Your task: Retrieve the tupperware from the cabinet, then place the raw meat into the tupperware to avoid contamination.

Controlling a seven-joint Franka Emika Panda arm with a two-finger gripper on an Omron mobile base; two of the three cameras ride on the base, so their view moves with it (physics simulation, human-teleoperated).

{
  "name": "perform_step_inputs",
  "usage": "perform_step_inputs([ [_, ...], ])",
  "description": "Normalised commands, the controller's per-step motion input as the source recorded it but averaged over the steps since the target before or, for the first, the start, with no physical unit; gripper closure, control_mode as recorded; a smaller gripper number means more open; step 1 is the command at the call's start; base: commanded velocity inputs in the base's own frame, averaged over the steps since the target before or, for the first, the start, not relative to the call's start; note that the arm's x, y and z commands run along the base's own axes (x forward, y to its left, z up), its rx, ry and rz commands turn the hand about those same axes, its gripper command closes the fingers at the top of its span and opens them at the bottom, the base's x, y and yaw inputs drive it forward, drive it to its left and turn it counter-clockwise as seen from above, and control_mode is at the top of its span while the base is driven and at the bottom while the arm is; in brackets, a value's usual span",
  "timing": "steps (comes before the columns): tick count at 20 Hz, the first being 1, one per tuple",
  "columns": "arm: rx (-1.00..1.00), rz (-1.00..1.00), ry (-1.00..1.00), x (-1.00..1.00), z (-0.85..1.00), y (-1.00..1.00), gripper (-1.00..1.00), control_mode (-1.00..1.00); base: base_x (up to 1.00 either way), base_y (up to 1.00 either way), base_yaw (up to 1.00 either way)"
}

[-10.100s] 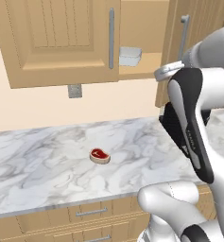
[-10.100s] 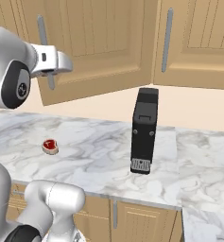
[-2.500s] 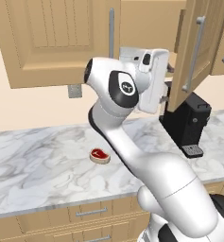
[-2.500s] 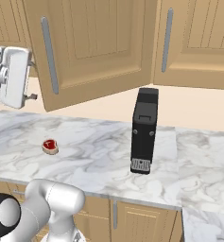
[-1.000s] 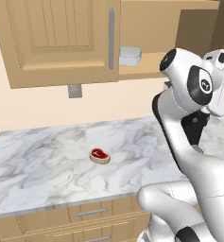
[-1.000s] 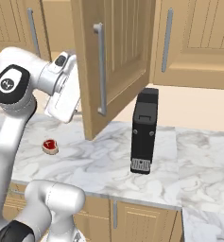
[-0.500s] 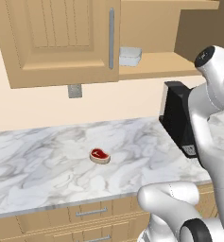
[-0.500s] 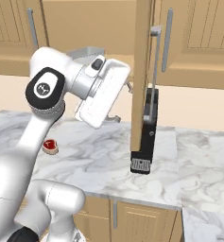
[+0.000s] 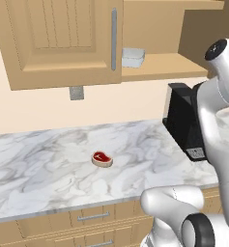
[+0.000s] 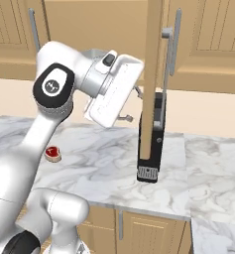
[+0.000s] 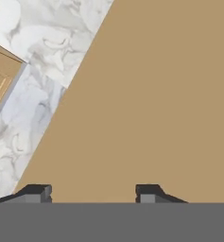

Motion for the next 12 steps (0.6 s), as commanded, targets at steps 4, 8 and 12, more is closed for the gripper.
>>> perform_step_inputs([
  [4,0.01,0.0,0.01,0.06,0.0,-0.08,-1.0,-1.0,0.0,0.0,0.0],
  [8,0.02,0.0,0.02,0.0,0.0,-0.11,-1.0,-1.0,0.0,0.0,0.0],
  [12,0.0,0.03,0.03,0.0,0.0,-0.04,-1.0,-1.0,0.0,0.0,0.0],
])
